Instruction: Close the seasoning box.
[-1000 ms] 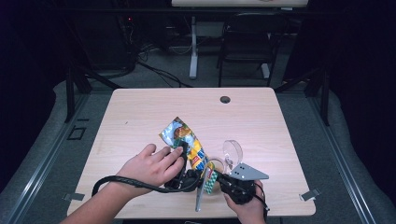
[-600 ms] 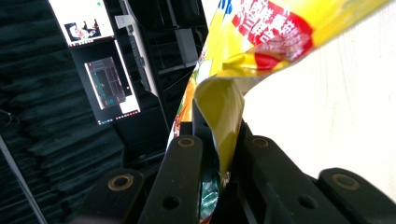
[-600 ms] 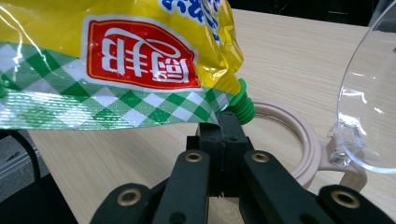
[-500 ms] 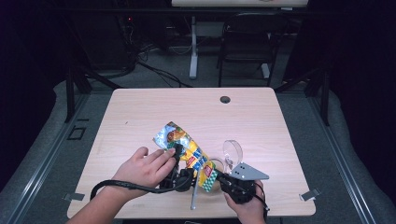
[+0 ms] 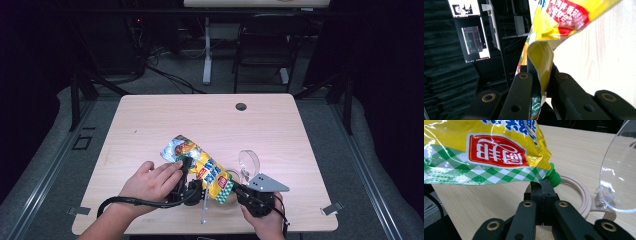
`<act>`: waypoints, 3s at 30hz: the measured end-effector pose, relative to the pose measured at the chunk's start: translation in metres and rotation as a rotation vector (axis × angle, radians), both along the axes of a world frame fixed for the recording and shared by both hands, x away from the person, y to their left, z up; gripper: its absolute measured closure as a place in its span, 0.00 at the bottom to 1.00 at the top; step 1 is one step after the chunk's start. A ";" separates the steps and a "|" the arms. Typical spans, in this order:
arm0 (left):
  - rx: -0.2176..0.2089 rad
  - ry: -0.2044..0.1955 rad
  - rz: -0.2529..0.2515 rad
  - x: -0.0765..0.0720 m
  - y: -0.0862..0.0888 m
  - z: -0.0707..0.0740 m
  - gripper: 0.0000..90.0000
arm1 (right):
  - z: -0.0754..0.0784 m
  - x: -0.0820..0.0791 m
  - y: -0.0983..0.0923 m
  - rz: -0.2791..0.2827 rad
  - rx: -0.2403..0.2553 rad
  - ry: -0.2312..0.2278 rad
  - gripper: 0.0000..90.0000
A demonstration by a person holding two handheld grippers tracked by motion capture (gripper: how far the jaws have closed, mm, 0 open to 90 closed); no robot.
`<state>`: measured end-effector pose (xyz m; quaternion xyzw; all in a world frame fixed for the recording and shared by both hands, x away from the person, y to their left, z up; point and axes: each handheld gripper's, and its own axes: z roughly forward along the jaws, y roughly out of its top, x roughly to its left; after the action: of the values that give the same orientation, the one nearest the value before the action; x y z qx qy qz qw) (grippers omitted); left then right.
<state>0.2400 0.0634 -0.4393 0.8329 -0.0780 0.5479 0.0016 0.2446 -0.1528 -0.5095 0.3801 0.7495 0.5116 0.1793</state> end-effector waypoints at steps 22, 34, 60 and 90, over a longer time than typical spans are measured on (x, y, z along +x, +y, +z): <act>-0.200 0.084 0.052 0.004 0.020 -0.022 0.98 | -0.001 0.002 0.001 -0.004 0.013 -0.005 1.00; -0.306 0.139 0.071 0.006 0.030 -0.032 0.98 | 0.000 0.002 0.002 -0.008 0.014 -0.016 1.00; -0.603 0.360 0.103 0.015 0.056 -0.055 0.99 | 0.001 -0.002 0.010 0.030 -0.014 -0.056 1.00; -1.028 0.614 0.174 0.049 0.102 -0.084 0.98 | -0.004 0.000 -0.002 -0.015 0.015 -0.025 0.95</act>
<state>0.2895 0.1654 -0.5237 0.8487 0.2694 0.2482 0.3814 0.2450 -0.1546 -0.5136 0.3806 0.7404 0.5205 0.1896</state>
